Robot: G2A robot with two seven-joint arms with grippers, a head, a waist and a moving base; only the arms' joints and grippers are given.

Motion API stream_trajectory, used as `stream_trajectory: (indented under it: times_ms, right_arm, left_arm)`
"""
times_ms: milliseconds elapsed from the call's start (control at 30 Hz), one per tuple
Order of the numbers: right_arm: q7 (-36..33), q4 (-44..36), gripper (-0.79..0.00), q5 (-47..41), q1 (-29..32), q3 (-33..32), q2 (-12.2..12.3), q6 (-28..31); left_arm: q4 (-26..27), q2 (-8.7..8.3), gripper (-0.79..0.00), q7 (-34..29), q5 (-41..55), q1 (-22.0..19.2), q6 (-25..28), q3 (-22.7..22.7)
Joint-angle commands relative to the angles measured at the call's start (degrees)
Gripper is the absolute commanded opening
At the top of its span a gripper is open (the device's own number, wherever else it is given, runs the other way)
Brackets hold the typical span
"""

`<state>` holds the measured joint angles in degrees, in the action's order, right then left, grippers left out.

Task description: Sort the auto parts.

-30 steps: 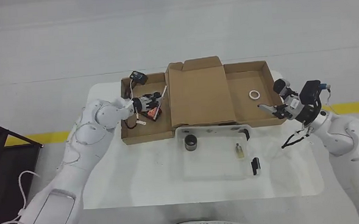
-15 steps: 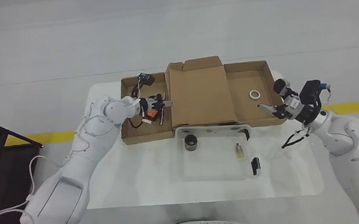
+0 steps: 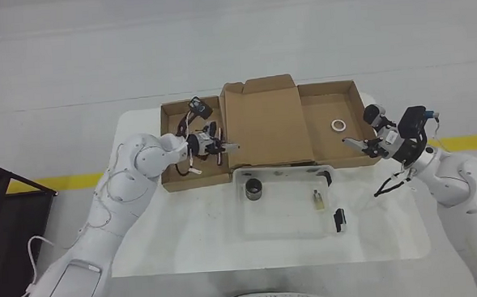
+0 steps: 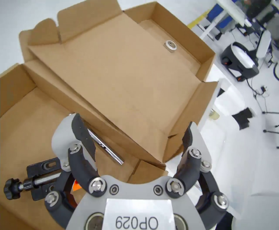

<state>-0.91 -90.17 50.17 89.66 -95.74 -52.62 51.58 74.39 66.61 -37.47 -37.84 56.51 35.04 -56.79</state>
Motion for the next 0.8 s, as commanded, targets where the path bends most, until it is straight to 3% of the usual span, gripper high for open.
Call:
stream_trajectory:
  times_ms: [0,200,467,600,767]
  right_arm:
    - [0.00,0.00,0.000,0.00,0.00,0.00,0.00,0.00]
    - [0.00,0.00,0.000,0.00,0.00,0.00,0.00,0.00]
    - [0.00,0.00,0.000,0.00,0.00,0.00,0.00,0.00]
    - [0.00,0.00,0.000,0.00,0.00,0.00,0.00,0.00]
    - [0.00,0.00,0.000,0.00,0.00,0.00,0.00,0.00]
  left_arm:
    - [5.70,-0.69,0.000,-2.26,-1.67,2.54,2.84,-0.25]
    - [7.24,-0.79,0.000,-2.39,-2.20,2.89,3.51,-0.20]
    - [18.13,-1.10,0.000,-3.88,-8.36,5.95,6.82,3.57]
    - [21.22,-1.34,0.000,-3.59,-10.74,6.50,9.56,4.56]
    - [23.30,-1.33,0.000,-11.68,-8.38,5.97,6.74,7.31]
